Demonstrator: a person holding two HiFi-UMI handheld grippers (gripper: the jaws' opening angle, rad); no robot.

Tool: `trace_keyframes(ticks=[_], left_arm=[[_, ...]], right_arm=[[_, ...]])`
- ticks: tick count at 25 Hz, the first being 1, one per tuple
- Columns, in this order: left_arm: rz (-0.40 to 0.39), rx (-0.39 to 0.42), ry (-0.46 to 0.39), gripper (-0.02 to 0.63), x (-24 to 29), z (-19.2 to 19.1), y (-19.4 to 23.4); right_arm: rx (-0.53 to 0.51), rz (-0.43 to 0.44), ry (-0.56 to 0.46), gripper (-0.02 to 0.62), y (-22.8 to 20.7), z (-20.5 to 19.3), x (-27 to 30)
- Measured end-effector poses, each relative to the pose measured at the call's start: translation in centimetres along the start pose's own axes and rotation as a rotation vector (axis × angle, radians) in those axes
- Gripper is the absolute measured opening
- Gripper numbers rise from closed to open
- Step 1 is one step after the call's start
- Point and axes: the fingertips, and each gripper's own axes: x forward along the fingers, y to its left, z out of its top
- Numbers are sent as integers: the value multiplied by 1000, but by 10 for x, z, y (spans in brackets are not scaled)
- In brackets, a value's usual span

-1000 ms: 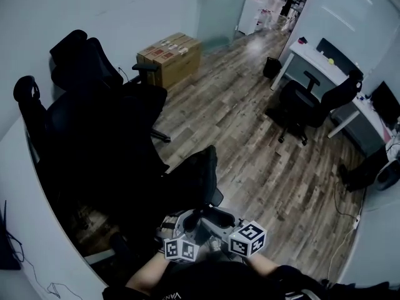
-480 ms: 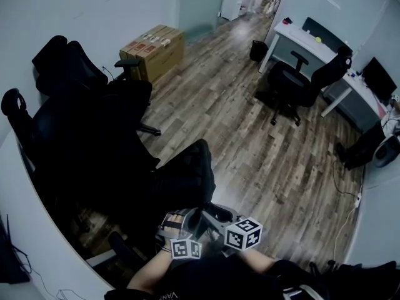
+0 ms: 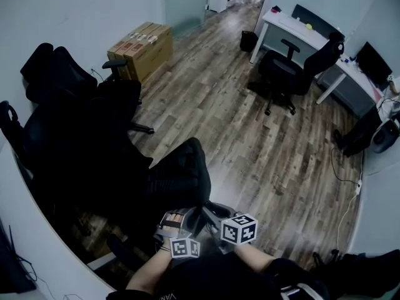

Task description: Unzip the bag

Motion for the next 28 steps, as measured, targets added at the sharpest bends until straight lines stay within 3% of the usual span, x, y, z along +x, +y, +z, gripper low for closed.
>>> trace_keyframes(ticks=[3,5,11,16,18,20,24,28], left_arm=[[-8,-17,1,120,3,1,0],[-7,-23,8,120,4,1,0],[11,-31,39,120,5,1,0],[24,-59,65,120,4,5,0],[31,-66,75,120,3,7,1],[40,-74,89,118,3,9,1],[68,-106,118,117,-1,10,5],[103,-139,151,115,-5,7,6]], right_arm=[[3,28,9,140,-4,-2,-1],[-15,47,6,105,-4,0,-4],[-28,-18,-26,83,-29,11,-19],[-28,79,-29,85,-26,16,-18],[-80,122,-24,111,-20,19,-18],[-174,152,-6,183,-14,22,-19],[-360,200,32,192,-7,23,-15],[-431,295,57,192,1,18,-8]])
